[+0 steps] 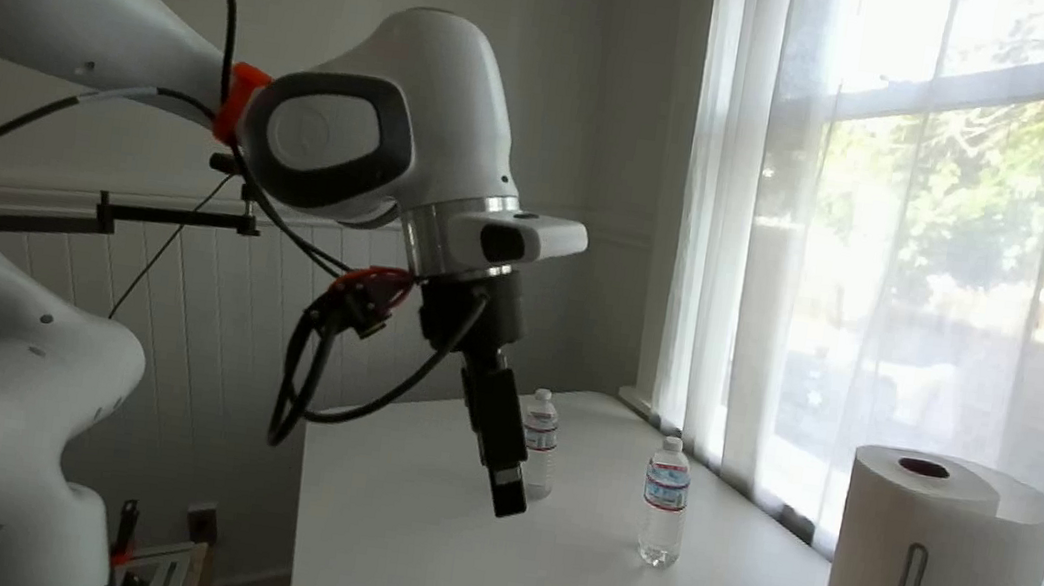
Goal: Pick up the water bottle to the right and move it further to the right on the table, pick up one orange packet and put it next to the water bottle on the right, pick up the bottommost water bottle and place it a little behind the water bottle on the right, pick up the orange packet to the left and put it next to the water bottle by itself
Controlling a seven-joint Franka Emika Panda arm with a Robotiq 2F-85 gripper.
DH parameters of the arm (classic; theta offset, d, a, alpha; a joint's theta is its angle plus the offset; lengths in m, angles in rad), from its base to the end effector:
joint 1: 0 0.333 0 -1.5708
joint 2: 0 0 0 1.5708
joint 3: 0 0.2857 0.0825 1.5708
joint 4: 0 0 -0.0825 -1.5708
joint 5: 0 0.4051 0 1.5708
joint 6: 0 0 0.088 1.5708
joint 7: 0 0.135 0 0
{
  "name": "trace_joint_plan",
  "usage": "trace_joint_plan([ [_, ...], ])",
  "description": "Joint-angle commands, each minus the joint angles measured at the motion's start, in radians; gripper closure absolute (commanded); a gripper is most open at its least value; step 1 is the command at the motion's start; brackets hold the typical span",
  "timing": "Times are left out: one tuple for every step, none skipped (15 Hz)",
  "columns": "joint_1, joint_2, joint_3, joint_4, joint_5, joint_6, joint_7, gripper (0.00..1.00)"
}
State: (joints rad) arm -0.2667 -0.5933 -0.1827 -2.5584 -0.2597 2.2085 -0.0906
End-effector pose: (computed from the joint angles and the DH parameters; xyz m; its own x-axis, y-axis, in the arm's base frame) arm 0.3867 -0.1980 0.4232 0.9583 -0.1869 0.2162 -0.2231 -0.9621 0.1571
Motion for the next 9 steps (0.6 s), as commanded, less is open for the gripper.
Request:
trace_joint_plan([
  [-0.028, -0.018, -0.003, 0.047, -0.01, -0.008, 0.037, 0.0],
  [-0.033, -0.014, -0.004, 0.062, -0.009, -0.01, 0.041, 0.0],
  [-0.035, -0.015, -0.004, 0.071, -0.005, -0.009, 0.048, 0.0],
  [-0.038, -0.015, -0.004, 0.081, -0.004, -0.008, 0.054, 0.0],
  [-0.041, -0.013, -0.003, 0.09, -0.003, -0.008, 0.062, 0.0],
  [-0.042, -0.009, -0.002, 0.099, -0.005, -0.013, 0.066, 0.0],
  [-0.029, -0.005, -0.008, 0.084, -0.003, -0.004, 0.044, 0.0],
  [-0.029, -0.005, -0.007, 0.09, -0.003, -0.004, 0.048, 0.0],
  [-0.03, -0.005, -0.007, 0.093, -0.002, -0.004, 0.051, 0.0],
])
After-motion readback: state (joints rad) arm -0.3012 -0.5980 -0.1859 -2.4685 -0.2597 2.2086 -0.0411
